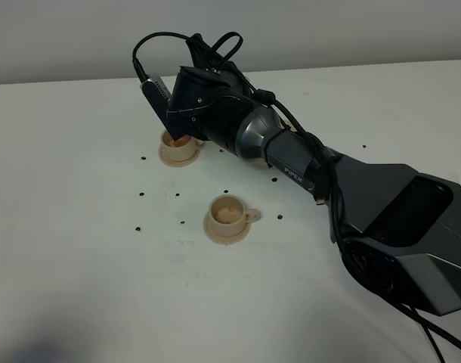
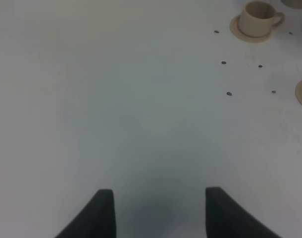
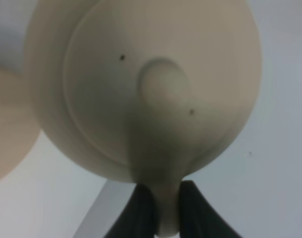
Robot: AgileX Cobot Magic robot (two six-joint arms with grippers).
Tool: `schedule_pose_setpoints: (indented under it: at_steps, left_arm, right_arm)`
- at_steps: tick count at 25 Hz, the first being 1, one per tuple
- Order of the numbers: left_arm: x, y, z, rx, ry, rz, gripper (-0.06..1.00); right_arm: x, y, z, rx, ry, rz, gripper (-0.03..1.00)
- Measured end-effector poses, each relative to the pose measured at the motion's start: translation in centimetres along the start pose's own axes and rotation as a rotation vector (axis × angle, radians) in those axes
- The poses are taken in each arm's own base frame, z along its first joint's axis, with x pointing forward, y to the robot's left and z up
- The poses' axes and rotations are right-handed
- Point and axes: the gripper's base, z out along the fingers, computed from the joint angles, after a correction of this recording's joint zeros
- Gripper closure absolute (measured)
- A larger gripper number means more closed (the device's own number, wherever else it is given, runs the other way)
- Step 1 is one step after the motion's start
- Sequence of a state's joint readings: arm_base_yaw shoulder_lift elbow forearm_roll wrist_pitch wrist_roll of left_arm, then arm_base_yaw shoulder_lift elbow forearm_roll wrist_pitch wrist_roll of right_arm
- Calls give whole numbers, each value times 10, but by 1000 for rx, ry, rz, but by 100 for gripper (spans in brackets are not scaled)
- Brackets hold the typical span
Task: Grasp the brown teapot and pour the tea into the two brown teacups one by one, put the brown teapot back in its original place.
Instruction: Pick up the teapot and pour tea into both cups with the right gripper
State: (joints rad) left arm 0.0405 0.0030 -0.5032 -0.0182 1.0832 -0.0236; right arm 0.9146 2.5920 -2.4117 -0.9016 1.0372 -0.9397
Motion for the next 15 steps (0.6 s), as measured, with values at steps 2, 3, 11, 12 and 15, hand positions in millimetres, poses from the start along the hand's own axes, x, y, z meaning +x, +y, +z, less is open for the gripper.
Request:
schedule_pose_setpoints:
  at_steps: [2, 3, 11, 12, 15]
  left_arm:
    - [0, 0, 0, 0, 0, 0, 54]
    - [0, 0, 0, 0, 0, 0, 54]
    - [0, 0, 0, 0, 0, 0, 54]
    - [0, 0, 0, 0, 0, 0, 54]
    - [0, 0, 0, 0, 0, 0, 54]
  right_arm:
    - [0, -1, 0, 10, 5, -17, 86]
    - [1, -1, 0, 15, 7, -24, 86]
    - [2, -3, 0, 34, 25, -100, 86]
    - [2, -4, 0, 38, 24, -105, 86]
    - [0, -5, -1, 52, 18, -112, 86]
